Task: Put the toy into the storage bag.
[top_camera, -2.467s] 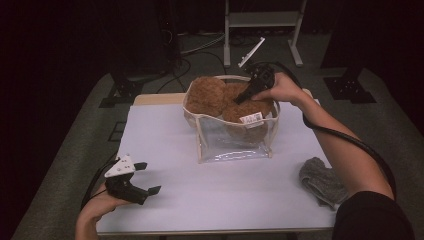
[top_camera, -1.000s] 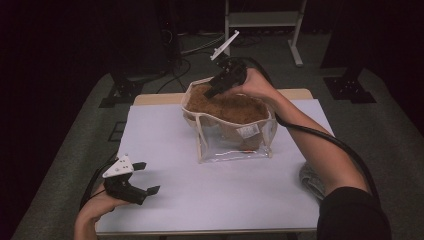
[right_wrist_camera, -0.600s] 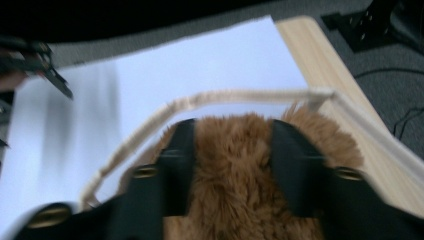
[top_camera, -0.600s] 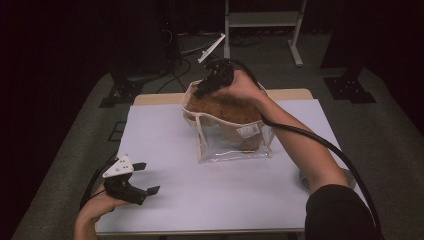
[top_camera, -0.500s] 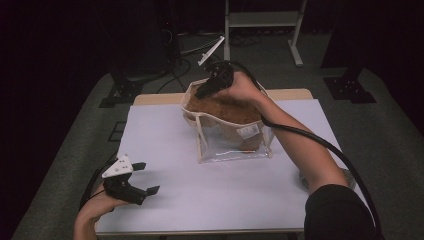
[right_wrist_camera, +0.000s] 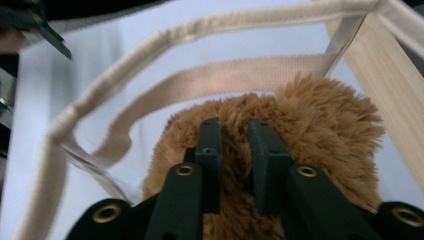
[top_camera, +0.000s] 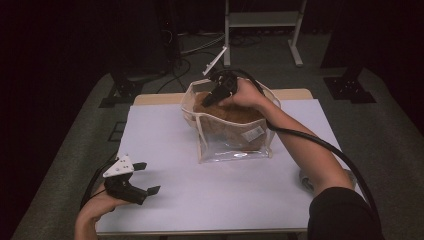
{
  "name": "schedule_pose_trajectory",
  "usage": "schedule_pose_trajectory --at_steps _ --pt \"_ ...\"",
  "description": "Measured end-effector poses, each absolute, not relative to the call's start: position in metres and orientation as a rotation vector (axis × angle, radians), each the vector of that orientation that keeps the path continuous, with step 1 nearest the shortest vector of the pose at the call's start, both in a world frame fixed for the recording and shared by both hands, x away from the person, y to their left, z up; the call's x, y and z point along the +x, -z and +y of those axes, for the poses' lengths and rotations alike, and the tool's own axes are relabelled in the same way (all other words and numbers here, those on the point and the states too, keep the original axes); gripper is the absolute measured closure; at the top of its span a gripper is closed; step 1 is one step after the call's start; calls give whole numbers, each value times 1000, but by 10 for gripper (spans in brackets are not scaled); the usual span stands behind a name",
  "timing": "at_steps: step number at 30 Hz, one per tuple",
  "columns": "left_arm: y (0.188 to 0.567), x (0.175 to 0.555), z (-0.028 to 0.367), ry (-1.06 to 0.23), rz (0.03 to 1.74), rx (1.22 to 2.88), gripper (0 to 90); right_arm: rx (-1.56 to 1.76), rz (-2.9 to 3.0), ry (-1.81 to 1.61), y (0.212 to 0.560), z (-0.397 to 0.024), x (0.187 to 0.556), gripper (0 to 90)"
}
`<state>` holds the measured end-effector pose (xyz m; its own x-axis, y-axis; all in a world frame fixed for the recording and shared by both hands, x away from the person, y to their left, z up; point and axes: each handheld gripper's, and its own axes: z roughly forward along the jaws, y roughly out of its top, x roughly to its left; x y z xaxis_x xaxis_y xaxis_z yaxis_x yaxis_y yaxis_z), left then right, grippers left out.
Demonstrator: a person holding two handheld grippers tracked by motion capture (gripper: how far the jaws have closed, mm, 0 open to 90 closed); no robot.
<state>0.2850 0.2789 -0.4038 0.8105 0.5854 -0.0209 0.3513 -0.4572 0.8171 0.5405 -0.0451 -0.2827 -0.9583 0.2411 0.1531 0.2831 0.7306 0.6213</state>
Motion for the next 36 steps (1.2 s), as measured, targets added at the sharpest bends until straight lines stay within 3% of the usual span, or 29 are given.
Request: schedule_pose_trajectory --at_steps 5,18,36 --pt "402 284 279 -339 684 2091 30 -453 -2840 1108 267 -53 537 644" --pt "405 284 274 -328 674 2106 30 -492 -2793 1251 233 -102 514 506" --pt "406 284 271 -321 671 2098 30 -612 -2773 1354 219 -179 487 433"
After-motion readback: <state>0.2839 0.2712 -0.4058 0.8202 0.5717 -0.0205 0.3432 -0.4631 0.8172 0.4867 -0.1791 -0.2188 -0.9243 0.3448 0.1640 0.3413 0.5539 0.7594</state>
